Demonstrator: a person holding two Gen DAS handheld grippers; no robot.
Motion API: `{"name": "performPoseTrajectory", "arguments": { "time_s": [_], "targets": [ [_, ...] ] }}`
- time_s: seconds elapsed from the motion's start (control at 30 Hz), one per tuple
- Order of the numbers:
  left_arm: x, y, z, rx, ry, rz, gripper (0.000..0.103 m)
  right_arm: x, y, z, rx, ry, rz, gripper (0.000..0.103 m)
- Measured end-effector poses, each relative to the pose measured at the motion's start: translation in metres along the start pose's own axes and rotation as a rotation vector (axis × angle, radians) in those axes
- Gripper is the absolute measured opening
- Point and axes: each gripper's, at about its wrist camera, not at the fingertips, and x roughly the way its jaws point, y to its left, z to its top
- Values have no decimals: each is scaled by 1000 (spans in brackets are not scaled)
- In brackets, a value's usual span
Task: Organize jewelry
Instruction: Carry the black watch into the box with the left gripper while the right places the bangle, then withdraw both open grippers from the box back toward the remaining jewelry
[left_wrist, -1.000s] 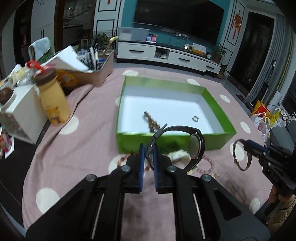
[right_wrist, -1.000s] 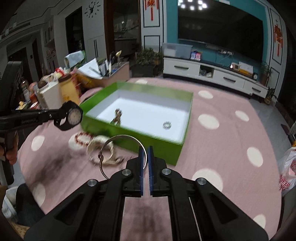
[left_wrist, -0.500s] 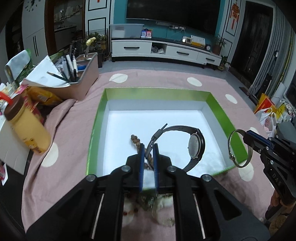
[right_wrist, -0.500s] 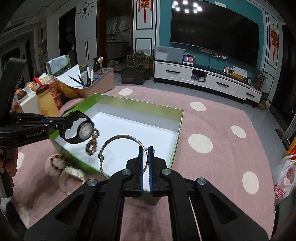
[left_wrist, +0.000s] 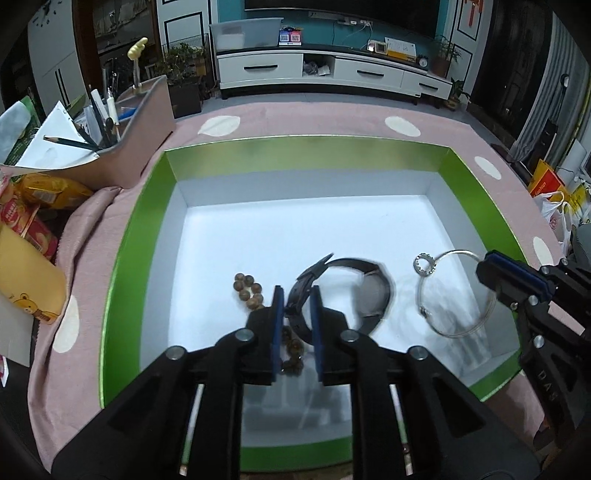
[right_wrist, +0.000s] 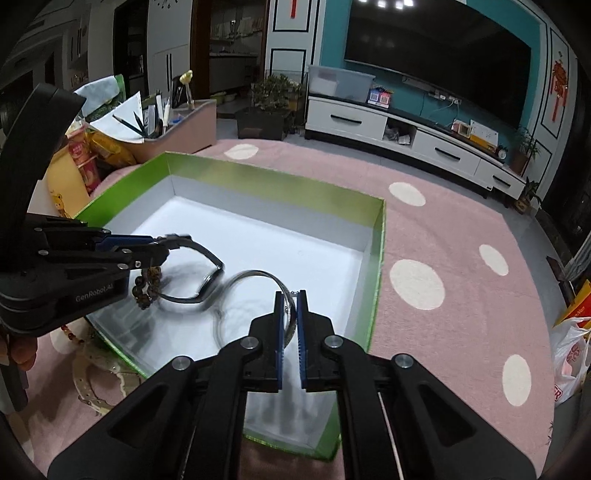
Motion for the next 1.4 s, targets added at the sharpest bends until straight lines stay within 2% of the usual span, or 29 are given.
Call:
{"name": "performPoseTrajectory", "arguments": {
  "time_s": [0.07,0.1,0.13,0.17,0.23,0.37,0.63,0.87,0.97,1.03,1.2,1.4],
  "targets": [
    [0,0,1,-1,-5,3,18,2,-2,0,12,4,-14,19],
    [-1,1,1,-6,-8,2,32,1,-4,-1,24,3,-12,22],
    [-4,0,-1,-9,-12,-1,40,-2,-6,-2,38,-3,-7,30],
    [-7,2,-1,-12,-19,-3,53,-7,-9,-2,57,-18,1,36],
    [-16,5,-3,-9,-41,7,55,-18,-14,-4,79,-45,-3,42],
    [-34,13,-7,-21,-77,12,57,-43,-25,-10,110,-82,3,42],
    [-74,34,-33,-64,-118,17,67,-77,-31,-29,134,-84,17,43],
    [-96,51,-62,-104,-112,36,79,-95,-22,-50,137,-56,53,44],
    [-102,58,-79,-130,-98,37,85,-102,-15,-59,138,-44,73,56],
    [-106,60,-90,-145,-89,32,87,-106,-9,-65,137,-39,86,56],
    [-111,63,-113,-167,-63,29,98,-113,4,-79,132,-11,125,56],
    [-117,53,-137,-150,-44,36,101,-111,19,-96,141,35,168,64]
  ]
}}
